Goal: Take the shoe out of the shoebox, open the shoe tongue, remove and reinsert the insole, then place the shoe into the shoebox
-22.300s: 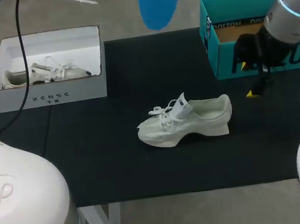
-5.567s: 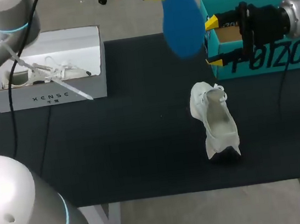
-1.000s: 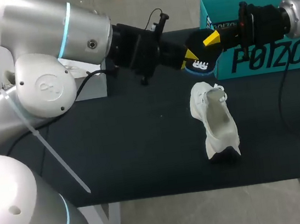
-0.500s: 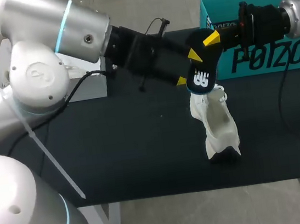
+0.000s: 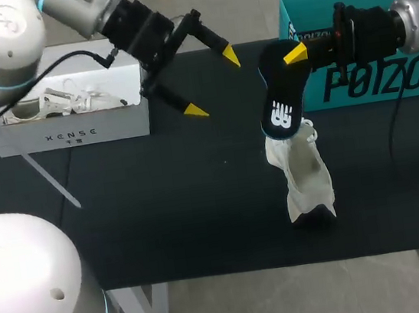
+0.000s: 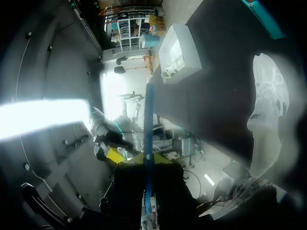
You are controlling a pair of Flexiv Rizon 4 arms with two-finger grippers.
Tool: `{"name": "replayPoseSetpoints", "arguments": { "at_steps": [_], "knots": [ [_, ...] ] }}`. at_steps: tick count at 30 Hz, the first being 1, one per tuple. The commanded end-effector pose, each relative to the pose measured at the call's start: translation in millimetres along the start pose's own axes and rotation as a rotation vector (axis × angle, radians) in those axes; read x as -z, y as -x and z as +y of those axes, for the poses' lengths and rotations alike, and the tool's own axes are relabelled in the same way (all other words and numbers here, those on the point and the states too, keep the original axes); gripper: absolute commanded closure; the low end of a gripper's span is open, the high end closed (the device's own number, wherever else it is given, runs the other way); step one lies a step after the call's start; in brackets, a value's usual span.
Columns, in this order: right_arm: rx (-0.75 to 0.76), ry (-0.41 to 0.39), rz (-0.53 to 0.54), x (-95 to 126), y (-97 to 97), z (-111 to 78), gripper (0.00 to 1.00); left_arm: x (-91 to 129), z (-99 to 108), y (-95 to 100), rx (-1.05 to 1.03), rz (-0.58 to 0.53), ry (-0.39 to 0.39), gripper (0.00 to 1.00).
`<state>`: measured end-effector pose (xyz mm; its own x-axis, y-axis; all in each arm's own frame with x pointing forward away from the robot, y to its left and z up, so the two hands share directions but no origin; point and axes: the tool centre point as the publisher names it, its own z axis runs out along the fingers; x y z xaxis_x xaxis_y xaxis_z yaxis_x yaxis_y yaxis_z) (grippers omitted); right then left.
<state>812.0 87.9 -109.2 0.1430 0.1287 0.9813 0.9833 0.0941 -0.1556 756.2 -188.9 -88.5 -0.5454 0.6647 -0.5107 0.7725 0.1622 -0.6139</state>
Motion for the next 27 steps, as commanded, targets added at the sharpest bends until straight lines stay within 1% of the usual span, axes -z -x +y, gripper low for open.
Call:
{"name": "replayPoseSetpoints", "arguments": {
  "at_steps": [1, 3, 6, 8, 10, 12, 13, 27],
  "knots": [
    [0.000, 0.002, 0.000, -0.7, 0.4, 0.0, 1.00, 24.9, -11.6, 17.8, -0.002, 0.368, 0.116, 0.00],
    [0.000, 0.002, 0.000, -0.7, 0.4, 0.0, 1.00, 30.2, -14.9, 25.8, -0.019, 0.408, 0.156, 0.00],
    [0.000, 0.002, 0.000, -0.7, 0.4, 0.0, 1.00, 33.0, -15.9, 37.1, -0.040, 0.473, 0.235, 0.00],
    [0.000, 0.002, 0.000, -0.7, 0.4, 0.0, 1.00, 33.8, -15.9, 45.9, -0.061, 0.500, 0.253, 0.00],
    [0.000, 0.002, 0.000, -0.7, 0.4, 0.0, 1.00, 34.3, -14.0, 54.7, -0.077, 0.540, 0.289, 0.00],
    [0.000, 0.002, 0.000, -0.7, 0.4, 0.0, 1.00, 34.2, -13.3, 63.0, -0.101, 0.576, 0.291, 0.00],
    [0.000, 0.002, 0.000, -0.7, 0.4, 0.0, 1.00, 34.3, -13.1, 67.7, -0.102, 0.575, 0.319, 0.00],
    [0.000, 0.002, 0.000, -0.7, 0.4, 0.0, 1.00, 34.3, -13.1, 67.7, -0.102, 0.575, 0.319, 0.00]
  ]
}}
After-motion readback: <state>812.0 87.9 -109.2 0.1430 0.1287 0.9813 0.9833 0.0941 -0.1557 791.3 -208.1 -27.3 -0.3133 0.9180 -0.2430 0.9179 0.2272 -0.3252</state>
